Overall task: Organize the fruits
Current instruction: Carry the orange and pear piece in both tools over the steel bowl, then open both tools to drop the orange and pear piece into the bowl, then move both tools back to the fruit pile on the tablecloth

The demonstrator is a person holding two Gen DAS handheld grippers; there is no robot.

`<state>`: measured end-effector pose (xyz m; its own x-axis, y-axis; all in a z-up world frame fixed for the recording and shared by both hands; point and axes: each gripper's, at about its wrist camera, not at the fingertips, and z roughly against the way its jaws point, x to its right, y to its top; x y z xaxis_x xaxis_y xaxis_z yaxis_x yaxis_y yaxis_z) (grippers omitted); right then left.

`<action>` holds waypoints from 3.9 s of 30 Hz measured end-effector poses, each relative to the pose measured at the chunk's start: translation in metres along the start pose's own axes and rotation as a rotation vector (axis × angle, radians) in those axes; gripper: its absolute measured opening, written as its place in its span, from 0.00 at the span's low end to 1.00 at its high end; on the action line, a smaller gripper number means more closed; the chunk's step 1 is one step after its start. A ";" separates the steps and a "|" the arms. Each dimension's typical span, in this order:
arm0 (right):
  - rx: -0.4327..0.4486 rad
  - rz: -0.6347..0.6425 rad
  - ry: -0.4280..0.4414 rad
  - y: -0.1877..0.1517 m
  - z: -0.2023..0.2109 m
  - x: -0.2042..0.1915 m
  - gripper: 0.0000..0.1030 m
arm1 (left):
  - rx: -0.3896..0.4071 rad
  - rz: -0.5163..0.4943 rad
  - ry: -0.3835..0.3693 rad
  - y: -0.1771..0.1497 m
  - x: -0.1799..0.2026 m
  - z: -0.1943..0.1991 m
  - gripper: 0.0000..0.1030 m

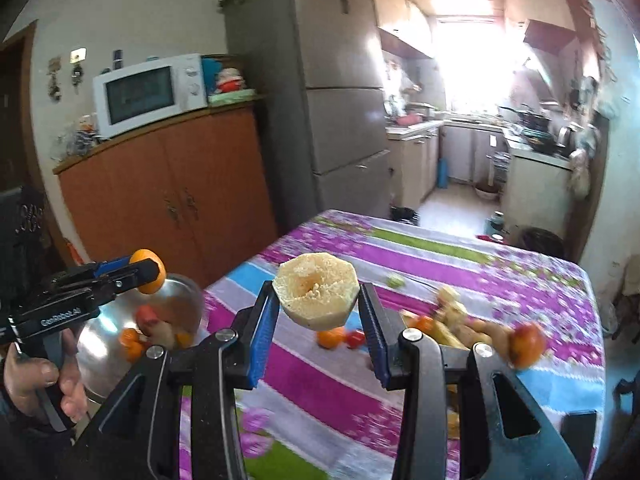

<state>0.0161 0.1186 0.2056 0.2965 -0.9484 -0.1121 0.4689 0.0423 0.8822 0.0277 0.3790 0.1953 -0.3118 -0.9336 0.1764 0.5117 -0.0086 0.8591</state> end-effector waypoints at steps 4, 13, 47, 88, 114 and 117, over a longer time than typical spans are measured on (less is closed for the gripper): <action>-0.003 0.041 0.073 0.011 -0.011 -0.033 0.43 | 0.017 0.046 0.043 -0.003 -0.026 0.014 0.40; -0.061 0.127 0.248 0.013 -0.057 -0.111 0.43 | -0.002 0.127 0.137 -0.022 -0.074 0.026 0.40; -0.296 0.194 0.419 -0.050 -0.161 -0.179 0.44 | -0.143 0.185 0.230 -0.052 -0.124 0.002 0.40; 0.066 -0.274 -0.152 -0.086 0.021 0.181 0.78 | -0.322 -0.067 -0.081 -0.069 0.080 -0.181 0.62; -0.053 -0.247 -0.074 -0.093 -0.005 0.174 0.70 | -0.349 0.008 -0.024 -0.068 0.047 -0.241 0.43; -0.135 -0.211 -0.019 -0.097 -0.035 0.147 0.59 | -0.337 0.015 -0.028 -0.067 0.044 -0.238 0.43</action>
<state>0.0430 -0.0139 0.0873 0.1648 -0.9464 -0.2778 0.6258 -0.1174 0.7711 0.1706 0.2529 0.0313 -0.3221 -0.9243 0.2047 0.7508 -0.1177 0.6500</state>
